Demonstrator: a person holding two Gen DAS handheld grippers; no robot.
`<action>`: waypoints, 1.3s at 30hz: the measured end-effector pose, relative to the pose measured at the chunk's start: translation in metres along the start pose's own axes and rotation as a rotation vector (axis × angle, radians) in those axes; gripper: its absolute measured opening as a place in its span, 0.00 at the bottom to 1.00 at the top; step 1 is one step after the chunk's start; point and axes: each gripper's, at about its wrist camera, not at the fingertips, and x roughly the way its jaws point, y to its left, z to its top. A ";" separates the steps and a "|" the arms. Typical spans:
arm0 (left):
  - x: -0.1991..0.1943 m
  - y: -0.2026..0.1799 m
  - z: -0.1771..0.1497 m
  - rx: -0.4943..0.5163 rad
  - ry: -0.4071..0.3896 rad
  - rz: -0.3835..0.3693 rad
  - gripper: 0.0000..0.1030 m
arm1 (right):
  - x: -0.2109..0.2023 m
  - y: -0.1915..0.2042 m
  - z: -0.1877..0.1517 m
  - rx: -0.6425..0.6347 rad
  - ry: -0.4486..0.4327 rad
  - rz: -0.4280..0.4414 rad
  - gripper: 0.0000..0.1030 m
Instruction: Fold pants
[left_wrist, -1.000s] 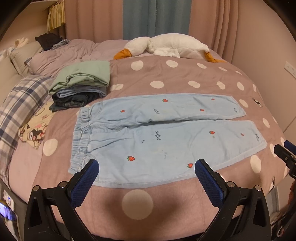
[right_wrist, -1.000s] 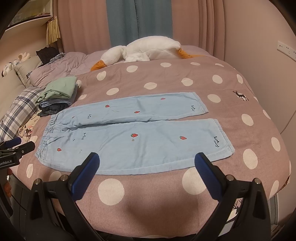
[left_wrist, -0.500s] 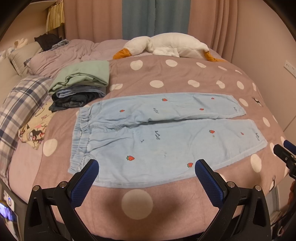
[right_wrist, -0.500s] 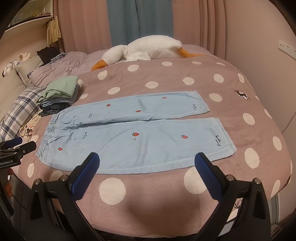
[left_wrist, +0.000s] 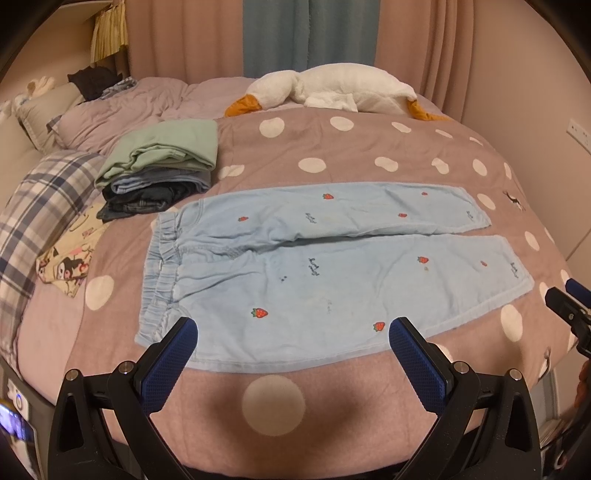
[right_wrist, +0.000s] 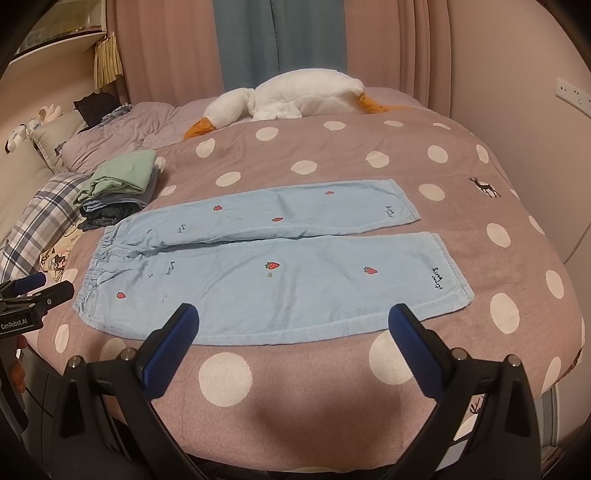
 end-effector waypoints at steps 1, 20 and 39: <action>0.000 0.000 0.000 0.001 0.000 0.000 1.00 | 0.000 0.000 0.000 0.000 0.000 0.000 1.00; 0.000 -0.001 0.000 0.001 0.005 0.001 1.00 | 0.001 0.004 -0.003 0.001 0.003 0.000 1.00; 0.009 0.004 -0.002 -0.026 0.021 -0.018 1.00 | 0.006 0.001 -0.004 -0.003 0.016 -0.001 1.00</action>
